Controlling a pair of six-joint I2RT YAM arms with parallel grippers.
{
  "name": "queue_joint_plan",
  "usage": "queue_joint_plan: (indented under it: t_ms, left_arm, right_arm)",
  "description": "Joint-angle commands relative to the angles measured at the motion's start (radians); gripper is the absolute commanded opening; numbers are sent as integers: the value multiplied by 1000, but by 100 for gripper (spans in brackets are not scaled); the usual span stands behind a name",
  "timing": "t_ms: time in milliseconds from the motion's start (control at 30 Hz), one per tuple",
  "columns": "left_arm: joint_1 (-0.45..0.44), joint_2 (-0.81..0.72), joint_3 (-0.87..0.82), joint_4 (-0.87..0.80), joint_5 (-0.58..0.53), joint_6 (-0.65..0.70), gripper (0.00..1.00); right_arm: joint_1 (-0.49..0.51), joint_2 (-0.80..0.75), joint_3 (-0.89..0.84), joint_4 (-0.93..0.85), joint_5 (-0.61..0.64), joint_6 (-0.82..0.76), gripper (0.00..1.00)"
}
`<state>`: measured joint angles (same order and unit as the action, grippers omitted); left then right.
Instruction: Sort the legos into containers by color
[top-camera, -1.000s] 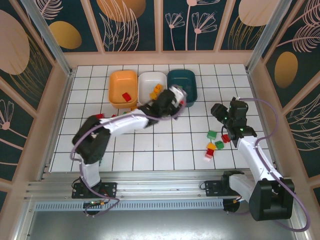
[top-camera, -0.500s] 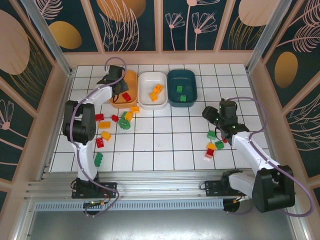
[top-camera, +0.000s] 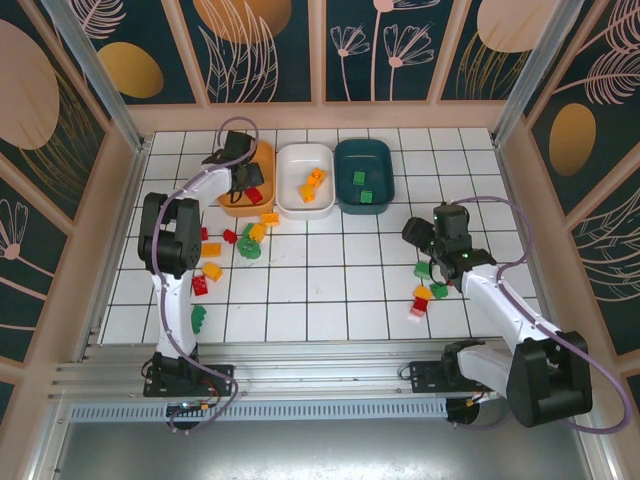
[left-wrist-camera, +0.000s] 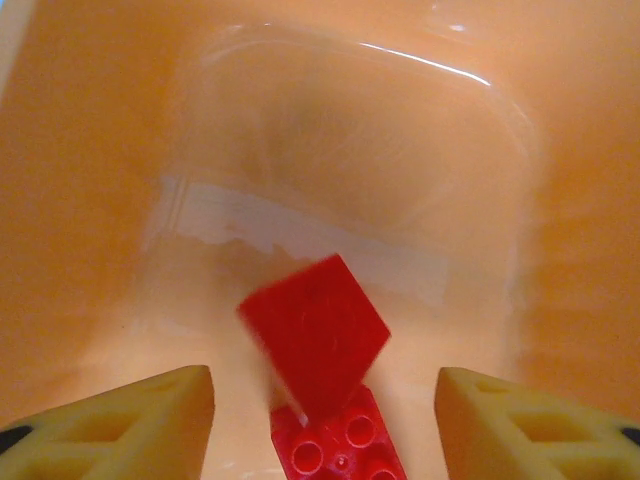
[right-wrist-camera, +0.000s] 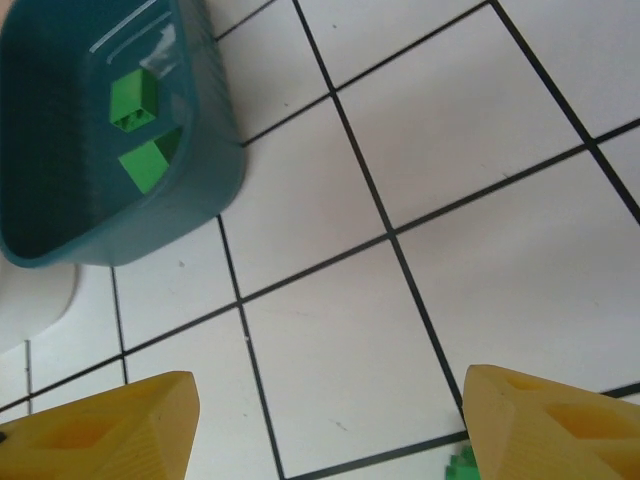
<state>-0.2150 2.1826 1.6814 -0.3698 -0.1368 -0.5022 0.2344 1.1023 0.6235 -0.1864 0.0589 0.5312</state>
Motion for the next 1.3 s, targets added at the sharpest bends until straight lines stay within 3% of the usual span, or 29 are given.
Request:
queue_joint_plan:
  t_ms: [0,133,267,500,867,1167,1267]
  left_arm:
    - [5,-106,13,-12,66,30,65]
    - [4,-277,-145,90,174,-27,72]
    - [-5,-501,-453,313,303,-140,88]
    - [-92,-752,-816,525,355,-242,90]
    - [-183,-857,-1040,675,434,-300,89]
    - [-185,-967,-1037,591,402,-243,89]
    - [-185,-993,-1031,565,392,-231,89]
  right_arm:
    - [16,-15,-26,-47,58,23,72]
    - [31,33,-37,-67,74,37,72]
    - [53,80,-38,-97,117,58,71]
    - [100,78,-79,-153,239,146,71]
    - [129,159,-82,-77,213,123,65]
    - [149,254,-24,-70,298,62,60]
    - [153,280,-14,-51,279,46,49]
